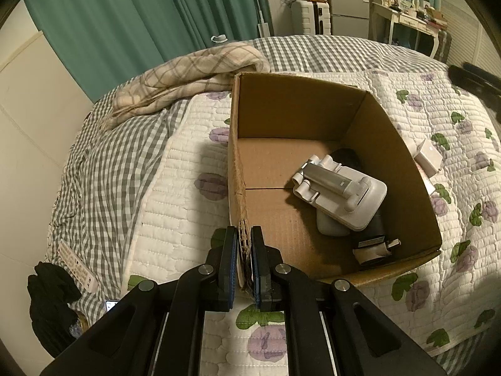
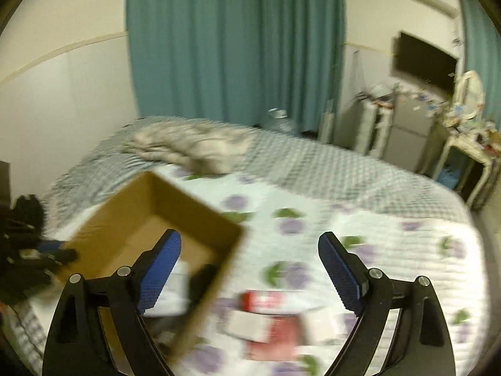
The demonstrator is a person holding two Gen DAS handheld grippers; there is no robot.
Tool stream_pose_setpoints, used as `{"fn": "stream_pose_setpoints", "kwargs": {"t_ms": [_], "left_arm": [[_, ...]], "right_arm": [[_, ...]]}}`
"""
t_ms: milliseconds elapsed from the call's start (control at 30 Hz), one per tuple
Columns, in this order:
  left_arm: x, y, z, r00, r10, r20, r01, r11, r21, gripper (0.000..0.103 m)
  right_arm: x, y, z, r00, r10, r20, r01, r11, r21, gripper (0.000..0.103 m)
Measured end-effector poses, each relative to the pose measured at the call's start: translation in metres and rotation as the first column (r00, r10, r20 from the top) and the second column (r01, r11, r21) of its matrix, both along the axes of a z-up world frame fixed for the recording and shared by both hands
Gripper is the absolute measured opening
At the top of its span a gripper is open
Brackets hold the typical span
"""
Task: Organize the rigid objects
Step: 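Grasp the white square charger with the right tool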
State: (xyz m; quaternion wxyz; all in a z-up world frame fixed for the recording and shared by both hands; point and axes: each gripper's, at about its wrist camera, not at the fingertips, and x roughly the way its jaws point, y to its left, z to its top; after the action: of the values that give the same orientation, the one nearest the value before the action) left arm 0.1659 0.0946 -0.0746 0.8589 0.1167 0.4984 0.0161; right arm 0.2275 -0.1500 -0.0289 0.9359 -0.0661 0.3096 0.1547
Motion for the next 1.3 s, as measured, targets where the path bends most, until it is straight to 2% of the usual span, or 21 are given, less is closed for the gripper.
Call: {"fn": "stream_pose_setpoints", "kwargs": {"t_ms": [167,300,467,600,900,1000,1300], "left_arm": [[-0.001,-0.001,0.000,1.000,0.008,0.002,-0.008,1.000,0.003,0.007],[-0.002,-0.002,0.000,1.000,0.015,0.003,-0.015,1.000,0.004,0.007],[0.000,-0.003,0.000,1.000,0.019,-0.001,-0.019,1.000,0.008,0.007],[0.000,-0.005,0.000,1.000,0.017,0.000,-0.017,1.000,0.015,0.007],[-0.001,-0.005,0.000,1.000,0.016,-0.001,-0.016,1.000,0.013,0.007],[0.000,-0.005,0.000,1.000,0.015,-0.001,-0.015,1.000,0.013,0.007],[-0.001,-0.005,0.001,1.000,0.016,0.000,-0.016,1.000,0.014,0.007]], "right_arm": [[0.002,-0.054,-0.009,0.997,-0.075,0.002,0.075,0.995,-0.060,0.093],[0.004,-0.073,-0.040,0.995,-0.082,-0.053,0.077,0.993,-0.084,0.093],[0.009,-0.074,-0.092,0.986,-0.095,-0.139,0.077,0.989,-0.129,0.093],[0.014,-0.066,-0.117,0.975,-0.086,-0.205,0.050,0.983,-0.175,0.093],[0.028,-0.057,-0.151,0.947,-0.092,-0.307,0.024,0.975,-0.219,0.091],[0.032,-0.055,-0.159,0.936,-0.097,-0.338,0.016,0.972,-0.233,0.080],[0.040,-0.057,-0.167,0.925,-0.127,-0.358,0.041,0.970,-0.238,0.076]]}}
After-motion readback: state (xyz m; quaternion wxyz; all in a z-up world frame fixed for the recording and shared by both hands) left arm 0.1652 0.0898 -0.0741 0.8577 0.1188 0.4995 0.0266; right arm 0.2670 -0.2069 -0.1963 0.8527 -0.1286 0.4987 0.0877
